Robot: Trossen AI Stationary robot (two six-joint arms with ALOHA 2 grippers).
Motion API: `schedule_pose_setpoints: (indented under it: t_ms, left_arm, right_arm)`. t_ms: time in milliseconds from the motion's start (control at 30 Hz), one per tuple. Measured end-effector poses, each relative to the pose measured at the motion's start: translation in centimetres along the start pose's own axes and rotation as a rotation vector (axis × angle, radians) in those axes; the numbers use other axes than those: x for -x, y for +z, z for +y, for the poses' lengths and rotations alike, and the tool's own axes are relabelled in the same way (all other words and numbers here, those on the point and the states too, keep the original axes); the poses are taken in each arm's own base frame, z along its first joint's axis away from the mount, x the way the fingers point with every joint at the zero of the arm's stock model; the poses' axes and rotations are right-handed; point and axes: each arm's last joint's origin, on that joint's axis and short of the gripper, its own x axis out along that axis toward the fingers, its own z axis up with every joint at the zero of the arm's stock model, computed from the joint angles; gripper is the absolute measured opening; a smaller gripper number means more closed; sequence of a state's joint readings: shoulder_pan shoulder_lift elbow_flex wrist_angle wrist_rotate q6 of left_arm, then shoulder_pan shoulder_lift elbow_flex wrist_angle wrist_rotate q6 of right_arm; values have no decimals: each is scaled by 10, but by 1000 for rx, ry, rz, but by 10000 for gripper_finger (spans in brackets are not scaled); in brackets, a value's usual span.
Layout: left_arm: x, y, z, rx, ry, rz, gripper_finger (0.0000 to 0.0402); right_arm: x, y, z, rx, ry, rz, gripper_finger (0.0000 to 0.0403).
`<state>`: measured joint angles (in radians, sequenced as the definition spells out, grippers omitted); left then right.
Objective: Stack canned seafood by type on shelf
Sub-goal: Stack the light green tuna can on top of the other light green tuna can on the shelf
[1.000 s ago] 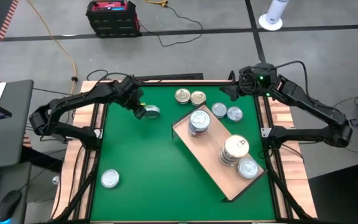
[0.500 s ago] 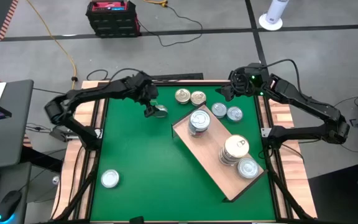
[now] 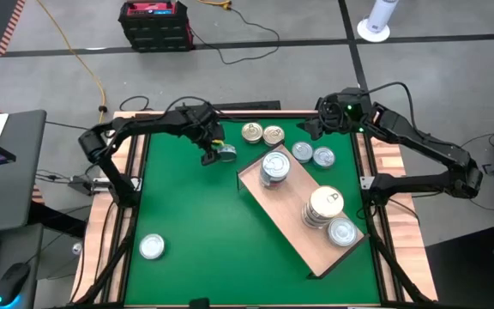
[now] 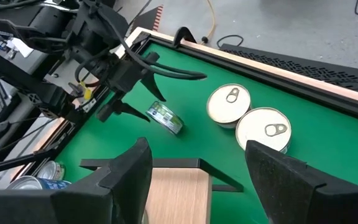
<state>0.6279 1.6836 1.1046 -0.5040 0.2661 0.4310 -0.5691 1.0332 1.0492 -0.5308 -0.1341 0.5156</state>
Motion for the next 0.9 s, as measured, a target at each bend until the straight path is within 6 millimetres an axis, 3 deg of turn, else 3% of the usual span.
schedule_pose_setpoints:
  t_ms: [167,300,467,700,900]
  left_arm:
    - [0,6,-6,47,-2,-31,139]
    - [13,6,-5,112,-9,-57,136]
    - [55,8,-8,182,-17,-161,136]
    - [114,20,-29,315,-122,-420,136]
    - [153,38,-41,450,-200,-699,140]
  right_arm:
    - [0,0,-1,-1,-3,-3,281]
    - [0,0,-1,-1,-3,-3,281]
    - [0,0,0,-1,17,8,281]
    - [1,-2,3,72,135,70,281]
    - [20,23,15,179,207,-14,281]
